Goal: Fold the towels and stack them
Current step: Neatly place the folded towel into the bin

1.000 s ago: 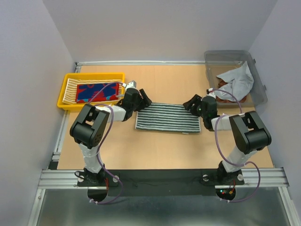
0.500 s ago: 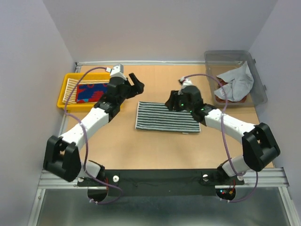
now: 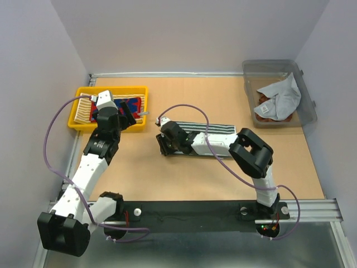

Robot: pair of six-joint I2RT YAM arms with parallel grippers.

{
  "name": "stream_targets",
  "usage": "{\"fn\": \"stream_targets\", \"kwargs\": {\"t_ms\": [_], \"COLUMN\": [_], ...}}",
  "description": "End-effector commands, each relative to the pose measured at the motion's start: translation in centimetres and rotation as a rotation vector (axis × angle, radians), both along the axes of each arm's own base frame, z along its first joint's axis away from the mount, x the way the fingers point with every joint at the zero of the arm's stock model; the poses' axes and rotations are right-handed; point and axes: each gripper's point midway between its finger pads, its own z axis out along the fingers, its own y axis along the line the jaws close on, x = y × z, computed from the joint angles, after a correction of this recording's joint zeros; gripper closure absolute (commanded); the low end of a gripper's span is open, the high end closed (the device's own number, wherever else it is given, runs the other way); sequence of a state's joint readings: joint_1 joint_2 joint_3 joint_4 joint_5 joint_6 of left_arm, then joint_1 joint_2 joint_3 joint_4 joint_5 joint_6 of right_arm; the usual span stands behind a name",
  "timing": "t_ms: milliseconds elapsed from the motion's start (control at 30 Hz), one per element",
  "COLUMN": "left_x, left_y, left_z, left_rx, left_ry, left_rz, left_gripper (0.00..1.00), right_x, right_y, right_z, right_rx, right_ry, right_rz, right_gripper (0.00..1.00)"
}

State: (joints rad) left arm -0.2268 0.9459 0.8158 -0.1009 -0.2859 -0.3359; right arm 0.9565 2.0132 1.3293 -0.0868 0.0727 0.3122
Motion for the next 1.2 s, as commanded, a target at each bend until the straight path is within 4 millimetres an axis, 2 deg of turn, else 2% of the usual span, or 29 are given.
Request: {"fn": "stream_targets", "kwargs": {"t_ms": [0, 67, 167, 200, 233, 267, 300, 367, 400, 433, 500, 533, 567, 600, 767, 800, 833, 867, 1000, 1033, 1167], "left_x": [-0.1, 0.1, 0.2, 0.2, 0.1, 0.1, 0.1, 0.1, 0.1, 0.1, 0.2, 0.3, 0.3, 0.3, 0.4, 0.4, 0.4, 0.4, 0.5, 0.5, 0.5], "left_y": [1.2, 1.4, 1.1, 0.9, 0.7, 0.5, 0.4, 0.4, 0.3, 0.2, 0.3, 0.1, 0.1, 0.1, 0.2, 0.3, 0.4, 0.3, 0.3, 0.2, 0.0], "left_z": [-1.0, -1.0, -1.1, -1.0, -0.9, -0.8, -0.7, -0.6, -0.5, -0.7, -0.8, -1.0, -1.1, -1.4, -1.5, -1.7, -1.8, -1.8, -2.1, -2.3, -2.3], "left_rx": [0.067, 0.068, 0.055, 0.046, 0.035, 0.032, 0.027, 0.021, 0.02, 0.019, 0.019, 0.019, 0.018, 0.02, 0.023, 0.024, 0.028, 0.027, 0.026, 0.026, 0.022], "left_ry": [0.039, 0.041, 0.043, 0.037, 0.032, 0.028, 0.021, 0.011, 0.011, 0.016, 0.021, 0.027, 0.029, 0.038, 0.044, 0.048, 0.053, 0.052, 0.064, 0.069, 0.068], "left_rz": [0.027, 0.024, 0.002, -0.005, -0.019, -0.03, -0.038, -0.042, -0.046, -0.051, -0.053, -0.058, -0.058, -0.06, -0.055, -0.053, -0.051, -0.052, -0.056, -0.059, -0.068], "left_gripper": [0.11, 0.11, 0.11, 0.11, 0.11, 0.11, 0.11, 0.11, 0.11, 0.11, 0.11, 0.11, 0.11, 0.11, 0.11, 0.11, 0.11, 0.11, 0.11, 0.11, 0.11], "right_x": [-0.3, -1.8, -3.3, -3.5, -4.4, -4.7, -4.7, -5.1, -5.1, -5.2, -5.3, -5.5, -5.5, -5.2, -5.5, -5.4, -5.0, -5.1, -4.1, -4.1, -3.6], "right_y": [-1.3, -3.6, -6.9, -7.9, -9.6, -11.1, -11.7, -13.3, -13.3, -13.3, -12.1, -11.7, -11.5, -10.9, -10.3, -10.4, -9.8, -9.9, -9.5, -9.6, -9.8], "right_z": [-2.5, -4.1, -4.7, -3.5, -4.2, -4.0, -2.6, -1.8, -0.3, -0.3, 2.2, 2.8, 3.0, 3.8, 2.8, 1.8, 2.3, 1.5, 1.4, 0.7, 0.2], "right_rx": [-0.075, -0.131, -0.218, -0.222, -0.266, -0.308, -0.305, -0.341, -0.312, -0.312, -0.232, -0.208, -0.205, -0.188, -0.251, -0.287, -0.284, -0.318, -0.339, -0.362, -0.413], "right_ry": [0.03, 0.061, 0.066, 0.044, 0.055, 0.049, 0.022, 0.01, -0.009, -0.001, -0.003, 0.012, 0.014, 0.016, 0.08, 0.085, 0.077, 0.085, 0.068, 0.073, 0.055], "right_rz": [-0.018, -0.015, -0.014, -0.019, -0.019, -0.03, -0.032, -0.047, -0.053, -0.054, -0.048, -0.048, -0.045, -0.049, -0.067, -0.086, -0.095, -0.114, -0.167, -0.17, -0.2], "right_gripper": [0.61, 0.61, 0.61, 0.61, 0.61, 0.61, 0.61, 0.61, 0.59, 0.57, 0.5, 0.43, 0.43, 0.38, 0.33, 0.32, 0.32, 0.32, 0.38, 0.38, 0.39]}}
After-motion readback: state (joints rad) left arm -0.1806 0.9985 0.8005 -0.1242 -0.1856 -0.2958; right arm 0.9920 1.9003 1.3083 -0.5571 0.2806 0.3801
